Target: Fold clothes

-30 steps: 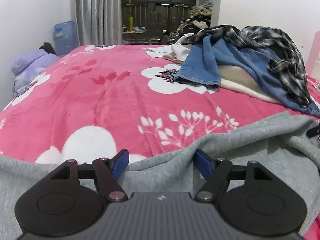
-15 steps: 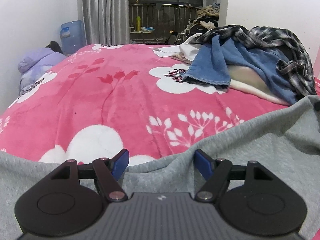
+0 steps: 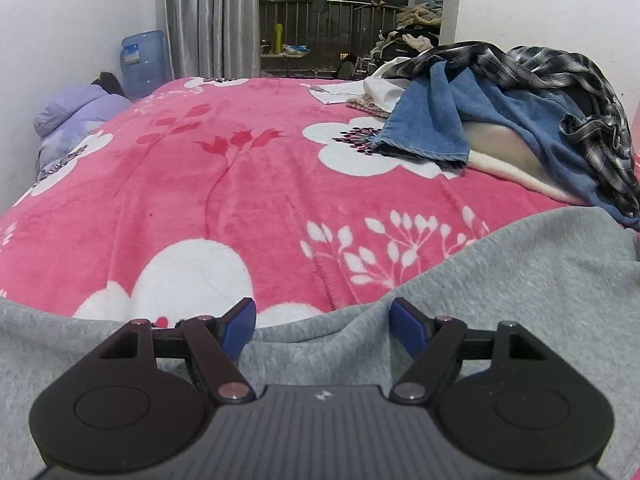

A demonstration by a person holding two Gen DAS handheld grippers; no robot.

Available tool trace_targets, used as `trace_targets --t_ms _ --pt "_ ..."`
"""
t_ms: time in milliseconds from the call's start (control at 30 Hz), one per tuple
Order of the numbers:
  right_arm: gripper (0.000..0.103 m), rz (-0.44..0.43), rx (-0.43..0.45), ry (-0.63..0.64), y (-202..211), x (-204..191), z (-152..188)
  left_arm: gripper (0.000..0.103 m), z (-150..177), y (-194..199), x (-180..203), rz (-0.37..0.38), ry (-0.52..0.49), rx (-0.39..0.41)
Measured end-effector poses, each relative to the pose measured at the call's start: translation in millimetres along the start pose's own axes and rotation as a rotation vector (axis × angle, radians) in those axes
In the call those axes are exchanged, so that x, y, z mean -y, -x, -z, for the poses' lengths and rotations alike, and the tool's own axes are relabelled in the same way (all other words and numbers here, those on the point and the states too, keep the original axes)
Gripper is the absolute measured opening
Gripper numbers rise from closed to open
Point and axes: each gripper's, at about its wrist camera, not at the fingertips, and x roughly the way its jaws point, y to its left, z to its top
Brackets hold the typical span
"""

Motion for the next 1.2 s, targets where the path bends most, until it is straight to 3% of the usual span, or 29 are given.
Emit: trace_targets --t_ms 33,100,233,300,367,467,533,633,700,900,1200 --pt "0.044 -0.025 0.004 -0.03 21 2 4 0.076 0 0 -1 0.003 0.002 0.002" --pt "0.059 -0.064 -0.004 -0.092 55 5 17 0.075 -1 3 -2 0.01 0.004 0.017" --pt "0.06 -0.177 -0.104 -0.257 99 5 59 0.074 -8 25 1 0.033 -0.026 0.088" --pt "0.059 -0.247 -0.172 -0.376 101 7 84 0.075 -10 46 6 0.136 -0.085 0.107" --pt "0.057 -0.304 -0.195 -0.493 100 9 106 0.075 -5 62 20 0.266 -0.194 0.072" --pt "0.052 -0.384 -0.219 -0.664 95 13 134 0.075 16 87 56 0.403 -0.414 0.02" --pt "0.044 -0.447 -0.228 -0.781 82 17 144 0.073 34 100 83 0.406 -0.576 0.018" --pt "0.038 -0.513 -0.257 -0.923 63 18 158 0.062 55 118 113 0.319 -0.752 0.024" --pt "0.035 -0.53 -0.286 -0.992 51 16 167 0.044 61 123 120 0.285 -0.772 -0.004" --pt "0.031 -0.61 -0.313 -1.115 37 18 182 0.023 75 132 111 0.196 -0.763 -0.063" --pt "0.032 -0.638 -0.341 -1.259 28 14 193 0.021 94 125 116 0.127 -0.846 0.042"
